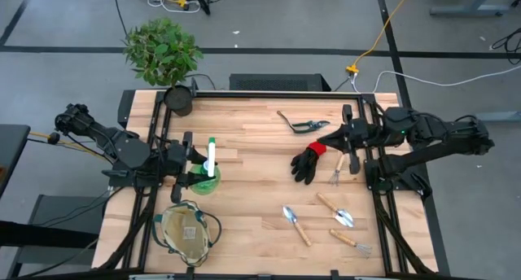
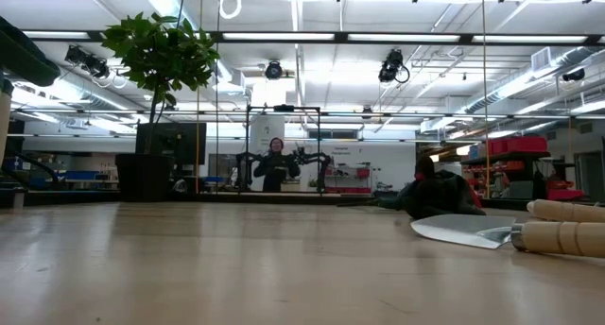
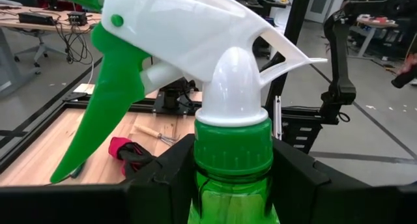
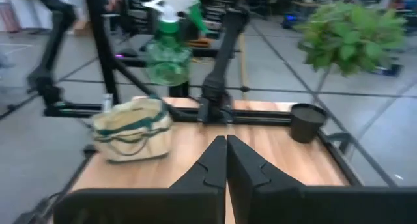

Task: Pick & Place Garden tools in Gardening bag
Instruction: Put the spray bottle into the gardening bag

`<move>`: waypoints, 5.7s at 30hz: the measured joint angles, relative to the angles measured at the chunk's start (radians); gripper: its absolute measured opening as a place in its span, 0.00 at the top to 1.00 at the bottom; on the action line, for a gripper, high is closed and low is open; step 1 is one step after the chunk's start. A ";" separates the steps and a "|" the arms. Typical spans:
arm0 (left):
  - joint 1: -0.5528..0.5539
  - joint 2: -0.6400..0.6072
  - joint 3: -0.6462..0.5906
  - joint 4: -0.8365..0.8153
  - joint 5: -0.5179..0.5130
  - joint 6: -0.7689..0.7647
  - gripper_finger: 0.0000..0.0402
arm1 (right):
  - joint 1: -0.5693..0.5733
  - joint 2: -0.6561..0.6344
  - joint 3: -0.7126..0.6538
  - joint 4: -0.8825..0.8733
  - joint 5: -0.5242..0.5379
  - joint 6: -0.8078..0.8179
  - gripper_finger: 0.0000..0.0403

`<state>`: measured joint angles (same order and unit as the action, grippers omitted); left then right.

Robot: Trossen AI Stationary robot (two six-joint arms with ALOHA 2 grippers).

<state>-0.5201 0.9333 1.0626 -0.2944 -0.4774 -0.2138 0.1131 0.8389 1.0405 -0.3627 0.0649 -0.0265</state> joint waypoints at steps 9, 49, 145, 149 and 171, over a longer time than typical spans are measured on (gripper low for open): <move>0.000 0.000 0.000 0.012 0.000 0.000 0.59 | 0.000 -0.109 0.000 -0.070 -0.021 -0.009 0.97; 0.000 0.000 0.000 0.049 0.140 -0.038 0.59 | 0.000 -0.244 0.000 -0.125 0.051 -0.087 0.97; -0.237 -0.039 -0.473 0.250 0.643 0.278 0.58 | 0.000 -0.243 0.001 -0.125 0.050 -0.088 0.97; -0.237 -0.061 -0.512 0.298 0.640 0.271 0.58 | 0.000 -0.243 0.001 -0.125 0.050 -0.087 0.97; -0.238 -0.132 -0.702 0.635 0.536 0.172 0.58 | 0.000 -0.243 0.001 -0.125 0.050 -0.088 0.97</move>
<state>-0.7578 0.8008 0.3604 0.3403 0.0585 -0.0420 0.1130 0.5957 1.0412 -0.4873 0.1152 -0.1141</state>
